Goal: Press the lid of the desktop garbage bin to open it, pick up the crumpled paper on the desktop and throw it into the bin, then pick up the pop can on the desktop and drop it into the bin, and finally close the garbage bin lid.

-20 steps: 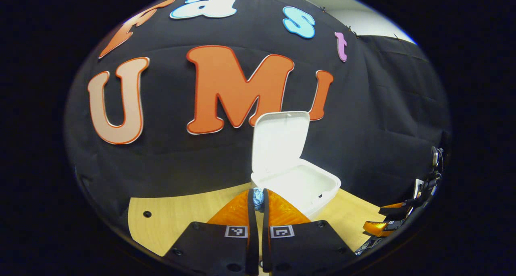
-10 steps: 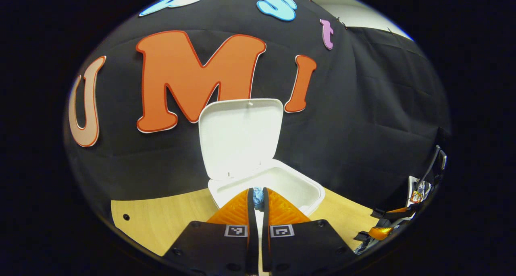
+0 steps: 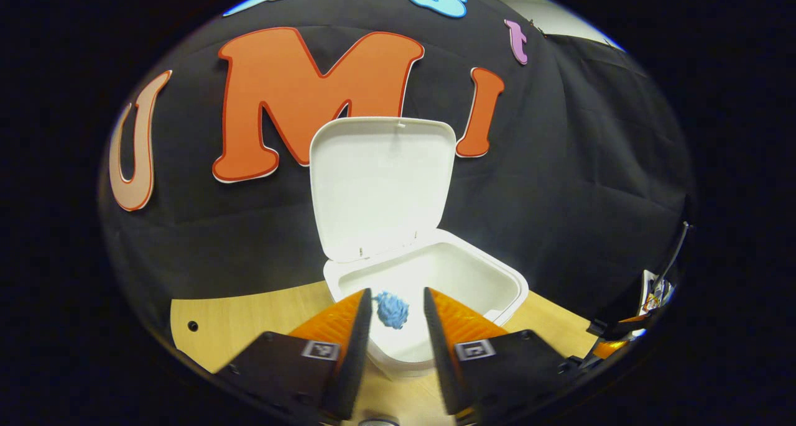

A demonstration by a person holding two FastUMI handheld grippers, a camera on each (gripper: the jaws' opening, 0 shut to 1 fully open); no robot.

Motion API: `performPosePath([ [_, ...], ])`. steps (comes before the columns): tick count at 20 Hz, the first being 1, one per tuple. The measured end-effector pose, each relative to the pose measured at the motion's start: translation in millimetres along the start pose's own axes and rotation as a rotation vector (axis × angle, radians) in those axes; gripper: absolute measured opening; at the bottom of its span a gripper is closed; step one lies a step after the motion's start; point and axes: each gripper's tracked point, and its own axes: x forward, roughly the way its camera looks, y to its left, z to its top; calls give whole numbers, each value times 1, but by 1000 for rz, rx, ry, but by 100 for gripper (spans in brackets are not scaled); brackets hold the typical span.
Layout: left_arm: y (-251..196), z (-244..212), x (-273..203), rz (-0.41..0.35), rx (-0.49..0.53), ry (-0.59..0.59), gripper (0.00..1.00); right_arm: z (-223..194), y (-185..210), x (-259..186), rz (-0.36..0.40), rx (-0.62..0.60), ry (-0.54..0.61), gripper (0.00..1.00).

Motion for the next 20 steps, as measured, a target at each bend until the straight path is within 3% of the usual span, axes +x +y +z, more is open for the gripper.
performPosePath([
  [2,5,-2,-4,9,2,7,98,5,5,0,5,-6,-6,99],
  [10,42,1,-36,82,7,-43,99,11,34,1,41,-32,-11,99],
  [20,156,-20,-129,271,-68,-89,99,12,138,-8,182,-174,-33,99],
])
